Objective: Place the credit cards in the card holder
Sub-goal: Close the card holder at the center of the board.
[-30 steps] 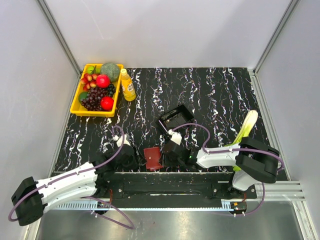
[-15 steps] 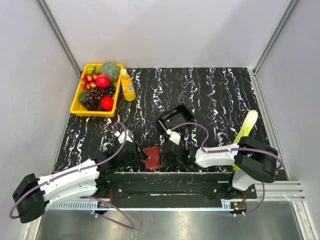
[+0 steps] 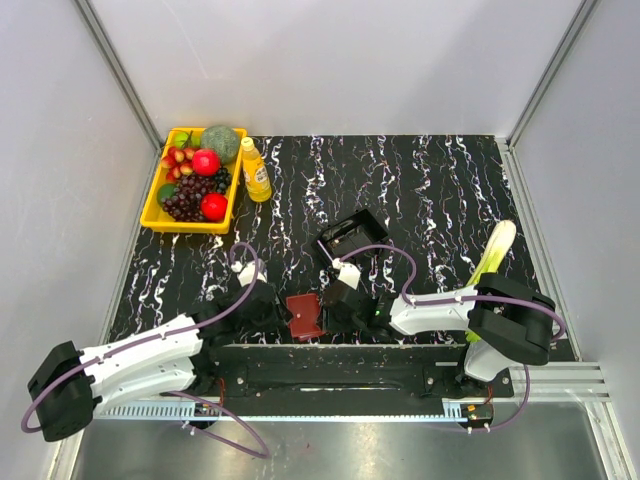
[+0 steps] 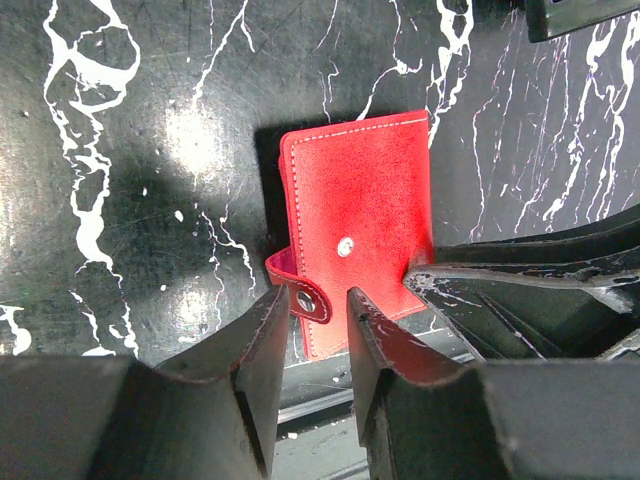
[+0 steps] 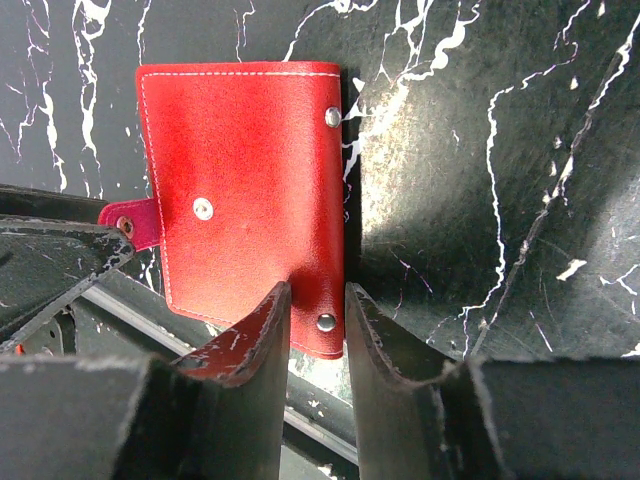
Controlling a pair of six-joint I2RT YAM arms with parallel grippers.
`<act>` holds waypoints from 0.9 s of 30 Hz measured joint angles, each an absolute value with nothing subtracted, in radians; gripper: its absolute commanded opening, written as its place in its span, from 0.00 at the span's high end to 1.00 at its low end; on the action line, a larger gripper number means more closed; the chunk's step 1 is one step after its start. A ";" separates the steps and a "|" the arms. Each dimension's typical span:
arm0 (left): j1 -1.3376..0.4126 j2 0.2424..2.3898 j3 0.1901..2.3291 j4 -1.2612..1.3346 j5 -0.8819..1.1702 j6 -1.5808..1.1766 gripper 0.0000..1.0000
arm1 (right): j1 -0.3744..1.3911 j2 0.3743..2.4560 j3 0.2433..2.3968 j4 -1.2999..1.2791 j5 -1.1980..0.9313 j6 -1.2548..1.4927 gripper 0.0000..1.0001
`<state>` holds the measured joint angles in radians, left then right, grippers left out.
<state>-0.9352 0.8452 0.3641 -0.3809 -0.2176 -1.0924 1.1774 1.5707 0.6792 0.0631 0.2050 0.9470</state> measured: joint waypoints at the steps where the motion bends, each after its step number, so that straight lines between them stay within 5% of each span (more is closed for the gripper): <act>1: -0.936 0.849 0.369 -0.384 -0.218 -1.089 0.74 | 1.177 1.571 0.679 0.063 0.205 0.947 0.66; 10: -0.936 0.880 0.399 -0.398 -0.218 -1.064 0.99 | 1.178 1.571 0.679 0.064 0.205 0.946 0.66; 27: -0.936 0.975 0.430 -0.338 -0.211 -1.005 1.00 | 1.179 1.574 0.680 0.067 0.204 0.935 0.67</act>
<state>-0.9356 0.9749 0.4301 -0.3382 -0.2108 -1.0050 1.1786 1.5738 0.6804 0.0669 0.2043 0.9352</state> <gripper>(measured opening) 0.013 0.333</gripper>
